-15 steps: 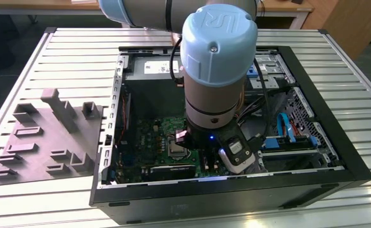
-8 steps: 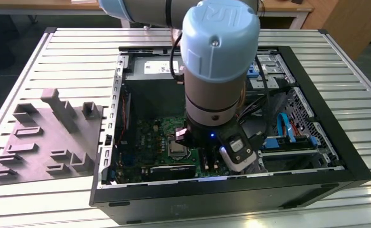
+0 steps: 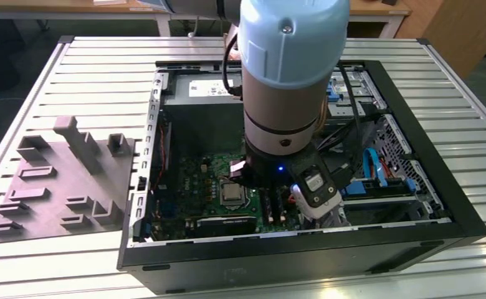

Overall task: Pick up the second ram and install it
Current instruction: 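Press down the second ram until it locks into place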

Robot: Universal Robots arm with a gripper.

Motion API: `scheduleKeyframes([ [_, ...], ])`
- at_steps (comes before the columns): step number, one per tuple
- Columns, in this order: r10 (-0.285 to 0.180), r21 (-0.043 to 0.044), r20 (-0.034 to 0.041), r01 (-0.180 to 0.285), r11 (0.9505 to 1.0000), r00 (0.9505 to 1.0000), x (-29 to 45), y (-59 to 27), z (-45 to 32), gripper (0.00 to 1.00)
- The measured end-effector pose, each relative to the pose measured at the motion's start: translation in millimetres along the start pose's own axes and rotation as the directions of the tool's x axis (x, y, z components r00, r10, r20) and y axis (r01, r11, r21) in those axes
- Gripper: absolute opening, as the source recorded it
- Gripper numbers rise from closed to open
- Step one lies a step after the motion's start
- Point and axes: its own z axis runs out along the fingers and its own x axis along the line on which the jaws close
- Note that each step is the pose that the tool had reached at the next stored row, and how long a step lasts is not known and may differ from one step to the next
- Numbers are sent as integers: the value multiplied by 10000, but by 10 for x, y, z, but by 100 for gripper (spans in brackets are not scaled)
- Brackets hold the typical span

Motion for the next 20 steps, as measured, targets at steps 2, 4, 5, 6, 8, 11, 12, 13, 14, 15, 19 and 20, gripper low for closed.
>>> scheduleKeyframes([
  [2, -2, 5, -2, 2, 10000, 10000, -1, 5, -2, 10],
  [4, 0, 2, -1, 0, 10000, 10000, 2, 42, 3, 10],
  [5, 0, 2, 0, 0, 10000, 10000, 3, 70, 6, 10],
  [6, -1, 3, -1, 1, 10000, 10000, 5, 107, 10, 10],
  [8, -1, 3, 0, 1, 10000, 10000, 8, 192, 19, 10],
  [11, 0, 2, 0, 0, 10000, 10000, 13, 288, 29, 10],
  [12, 0, 2, 0, 0, 10000, 10000, 13, 305, 31, 10],
  [13, 0, 1, 0, 0, 10000, 10000, 13, 312, 30, 10],
  [14, -1, 5, -2, 1, 10000, 10000, 12, 313, 20, 10],
  [15, -1, 3, -1, 1, 10000, 10000, 9, 317, -21, 10],
  [19, 0, -1, 0, 0, 10000, 10000, 8, 319, -35, 10],
  [20, 0, 2, -1, 0, 10000, 10000, 8, 319, -37, 10],
])
